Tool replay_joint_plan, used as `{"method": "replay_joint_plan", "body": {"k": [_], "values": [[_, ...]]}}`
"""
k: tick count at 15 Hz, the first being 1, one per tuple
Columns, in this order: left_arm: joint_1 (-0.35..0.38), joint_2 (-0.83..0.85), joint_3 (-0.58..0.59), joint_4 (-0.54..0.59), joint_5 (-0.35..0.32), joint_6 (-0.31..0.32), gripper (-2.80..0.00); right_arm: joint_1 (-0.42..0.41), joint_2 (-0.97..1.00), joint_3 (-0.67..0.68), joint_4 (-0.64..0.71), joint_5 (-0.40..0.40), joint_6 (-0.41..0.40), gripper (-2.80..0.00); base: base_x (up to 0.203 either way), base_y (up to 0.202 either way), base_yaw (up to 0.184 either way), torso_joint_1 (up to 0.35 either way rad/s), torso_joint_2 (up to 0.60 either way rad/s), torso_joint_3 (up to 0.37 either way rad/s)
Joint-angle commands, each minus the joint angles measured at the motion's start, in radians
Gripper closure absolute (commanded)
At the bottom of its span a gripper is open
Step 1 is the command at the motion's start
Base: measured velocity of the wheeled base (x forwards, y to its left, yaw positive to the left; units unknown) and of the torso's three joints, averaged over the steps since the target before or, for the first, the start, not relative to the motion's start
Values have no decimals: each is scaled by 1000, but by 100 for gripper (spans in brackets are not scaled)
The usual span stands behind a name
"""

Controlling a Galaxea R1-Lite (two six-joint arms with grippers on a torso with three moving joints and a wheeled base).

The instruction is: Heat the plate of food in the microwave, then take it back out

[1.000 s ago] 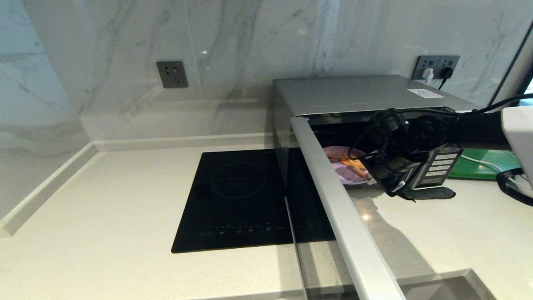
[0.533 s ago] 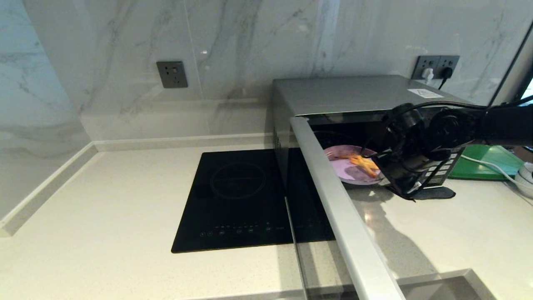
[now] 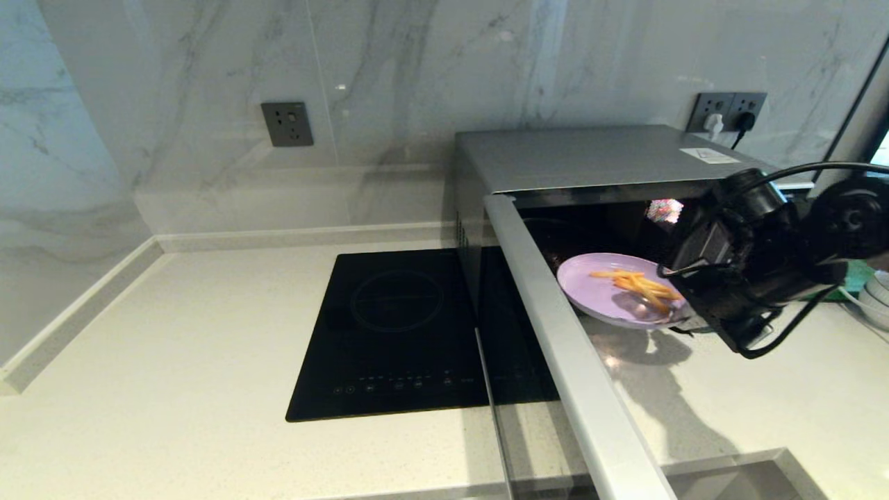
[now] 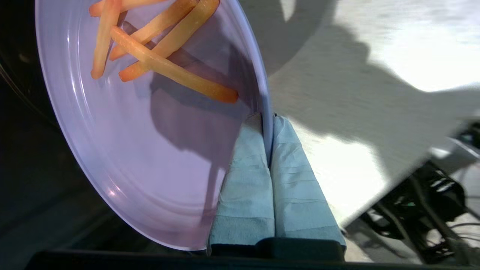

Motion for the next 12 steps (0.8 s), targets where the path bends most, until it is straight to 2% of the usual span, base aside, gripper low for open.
{"method": "replay_joint_plan", "body": {"k": [1, 6, 12], "values": [[0, 1, 0, 0, 0, -1, 0, -49, -199, 122, 4, 5, -32, 0, 0, 0, 0, 0, 0, 0], [0, 1, 0, 0, 0, -1, 0, -278, -382, 297, 72, 7, -155, 0, 0, 0, 0, 0, 0, 0], [0, 1, 0, 0, 0, -1, 0, -690, -351, 335, 29, 45, -378, 0, 0, 0, 0, 0, 0, 0]]}}
